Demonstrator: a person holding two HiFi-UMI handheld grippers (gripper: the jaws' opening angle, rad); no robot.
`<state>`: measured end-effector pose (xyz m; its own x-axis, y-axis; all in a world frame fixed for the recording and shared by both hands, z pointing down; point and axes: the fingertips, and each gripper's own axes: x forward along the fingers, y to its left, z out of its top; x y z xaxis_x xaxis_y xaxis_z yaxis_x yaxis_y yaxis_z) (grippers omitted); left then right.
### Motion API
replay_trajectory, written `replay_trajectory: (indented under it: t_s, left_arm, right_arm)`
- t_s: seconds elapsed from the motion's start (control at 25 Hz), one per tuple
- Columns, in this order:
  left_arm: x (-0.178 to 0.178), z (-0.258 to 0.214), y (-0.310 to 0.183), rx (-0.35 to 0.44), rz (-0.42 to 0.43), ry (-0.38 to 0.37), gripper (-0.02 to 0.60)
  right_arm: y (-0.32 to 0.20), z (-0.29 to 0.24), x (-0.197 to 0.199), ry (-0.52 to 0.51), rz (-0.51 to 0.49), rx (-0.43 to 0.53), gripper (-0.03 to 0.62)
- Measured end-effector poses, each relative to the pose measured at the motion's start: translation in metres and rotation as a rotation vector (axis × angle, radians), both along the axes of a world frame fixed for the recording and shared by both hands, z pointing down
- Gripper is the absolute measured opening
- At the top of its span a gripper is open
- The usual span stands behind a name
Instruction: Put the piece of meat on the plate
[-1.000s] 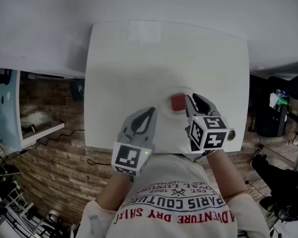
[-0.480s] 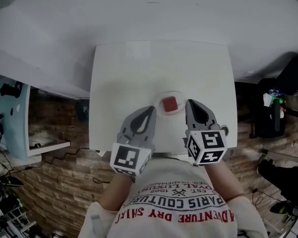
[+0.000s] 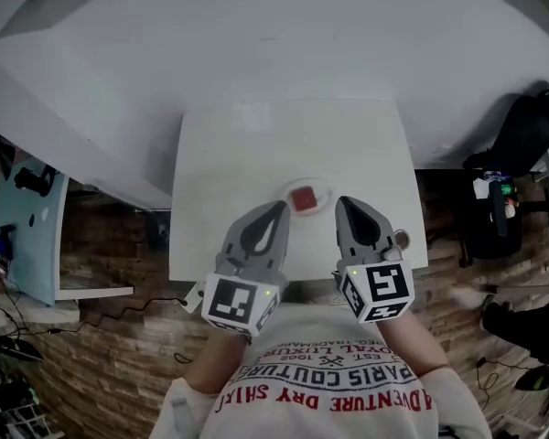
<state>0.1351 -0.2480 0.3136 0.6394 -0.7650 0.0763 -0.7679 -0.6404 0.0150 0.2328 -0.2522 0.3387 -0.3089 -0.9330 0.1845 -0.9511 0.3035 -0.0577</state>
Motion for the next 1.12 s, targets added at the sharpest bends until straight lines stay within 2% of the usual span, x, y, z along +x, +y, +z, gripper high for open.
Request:
replay_trajectory:
  t_s: [0.16,0.4,0.84,1.12]
  left_arm:
    - [0.004,-0.008,0.016,0.032,0.003,-0.004,0.006]
    - [0.007,-0.011,0.026,0.033,0.005,0.012,0.006]
    - [0.004,-0.017,0.032,0.053,-0.001,0.008,0.006]
    - [0.003,-0.015,0.031,0.049,0.003,0.029,0.006]
  right_arm:
    - [0.018,-0.007,0.002,0.021,-0.005,0.030,0.011]
    - [0.034,-0.012,0.004,0.051,-0.009,0.045,0.011]
    - [0.045,-0.032,-0.008,0.086,-0.045,0.132,0.011]
    - [0.045,-0.033,-0.014,0.083,-0.057,0.136,0.011]
